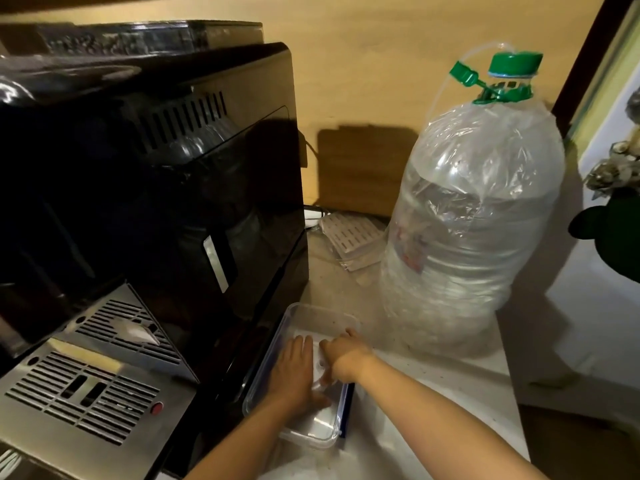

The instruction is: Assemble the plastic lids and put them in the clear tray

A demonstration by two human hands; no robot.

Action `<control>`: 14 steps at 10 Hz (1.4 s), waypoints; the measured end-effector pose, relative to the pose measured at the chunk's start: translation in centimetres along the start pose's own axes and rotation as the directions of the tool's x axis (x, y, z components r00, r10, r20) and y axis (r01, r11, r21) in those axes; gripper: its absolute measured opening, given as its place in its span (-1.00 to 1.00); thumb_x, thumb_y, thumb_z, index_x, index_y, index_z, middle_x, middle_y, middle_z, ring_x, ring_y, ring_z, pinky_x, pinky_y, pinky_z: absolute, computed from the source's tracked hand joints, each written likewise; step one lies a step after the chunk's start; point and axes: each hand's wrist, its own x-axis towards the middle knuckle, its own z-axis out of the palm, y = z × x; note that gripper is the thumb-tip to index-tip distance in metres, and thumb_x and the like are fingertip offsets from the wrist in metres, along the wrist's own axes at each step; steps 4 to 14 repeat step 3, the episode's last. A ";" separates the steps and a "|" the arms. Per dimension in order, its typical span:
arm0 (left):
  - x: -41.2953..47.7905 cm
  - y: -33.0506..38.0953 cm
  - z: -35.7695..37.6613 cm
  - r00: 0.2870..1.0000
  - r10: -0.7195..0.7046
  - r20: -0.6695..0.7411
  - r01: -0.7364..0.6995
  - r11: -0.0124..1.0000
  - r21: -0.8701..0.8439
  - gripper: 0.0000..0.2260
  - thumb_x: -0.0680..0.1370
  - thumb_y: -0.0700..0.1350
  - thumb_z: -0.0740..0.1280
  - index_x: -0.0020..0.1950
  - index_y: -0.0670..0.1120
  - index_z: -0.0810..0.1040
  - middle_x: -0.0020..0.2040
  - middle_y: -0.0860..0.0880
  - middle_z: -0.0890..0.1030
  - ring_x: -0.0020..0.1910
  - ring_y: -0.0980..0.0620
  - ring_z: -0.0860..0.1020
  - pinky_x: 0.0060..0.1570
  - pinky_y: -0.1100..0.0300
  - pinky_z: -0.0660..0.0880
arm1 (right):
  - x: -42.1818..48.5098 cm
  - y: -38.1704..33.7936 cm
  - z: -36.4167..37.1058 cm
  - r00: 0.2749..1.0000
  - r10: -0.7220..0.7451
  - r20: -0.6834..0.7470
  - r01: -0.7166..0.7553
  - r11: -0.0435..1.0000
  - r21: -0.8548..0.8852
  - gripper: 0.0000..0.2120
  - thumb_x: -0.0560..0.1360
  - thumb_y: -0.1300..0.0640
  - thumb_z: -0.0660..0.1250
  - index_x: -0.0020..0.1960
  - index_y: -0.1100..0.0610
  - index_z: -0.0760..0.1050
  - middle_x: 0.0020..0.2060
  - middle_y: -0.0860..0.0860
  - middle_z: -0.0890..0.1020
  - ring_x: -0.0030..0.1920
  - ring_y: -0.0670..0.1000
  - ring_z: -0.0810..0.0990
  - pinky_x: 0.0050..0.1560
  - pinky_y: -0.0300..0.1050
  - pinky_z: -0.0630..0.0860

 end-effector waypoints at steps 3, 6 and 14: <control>1.3 1.1 -3.8 0.995 0.062 -0.080 -0.068 0.994 -0.080 -0.01 0.32 0.21 0.42 0.46 -0.17 -0.13 0.51 -0.19 -0.06 0.49 -0.11 -0.12 0.44 0.07 0.00 | -2.9 1.4 -3.4 0.986 0.012 -0.167 0.013 0.989 0.144 -0.36 0.49 -0.04 0.29 0.47 0.14 0.14 0.33 0.26 0.40 0.33 0.26 0.35 0.31 0.07 0.28; 1.3 1.1 -3.8 0.995 0.062 -0.080 -0.068 0.994 -0.080 -0.01 0.32 0.21 0.42 0.46 -0.17 -0.13 0.51 -0.19 -0.06 0.49 -0.11 -0.12 0.44 0.07 0.00 | -2.9 1.4 -3.4 0.986 0.012 -0.167 0.013 0.989 0.144 -0.36 0.49 -0.04 0.29 0.47 0.14 0.14 0.33 0.26 0.40 0.33 0.26 0.35 0.31 0.07 0.28; 1.3 1.1 -3.8 0.995 0.062 -0.080 -0.068 0.994 -0.080 -0.01 0.32 0.21 0.42 0.46 -0.17 -0.13 0.51 -0.19 -0.06 0.49 -0.11 -0.12 0.44 0.07 0.00 | -2.9 1.4 -3.4 0.986 0.012 -0.167 0.013 0.989 0.144 -0.36 0.49 -0.04 0.29 0.47 0.14 0.14 0.33 0.26 0.40 0.33 0.26 0.35 0.31 0.07 0.28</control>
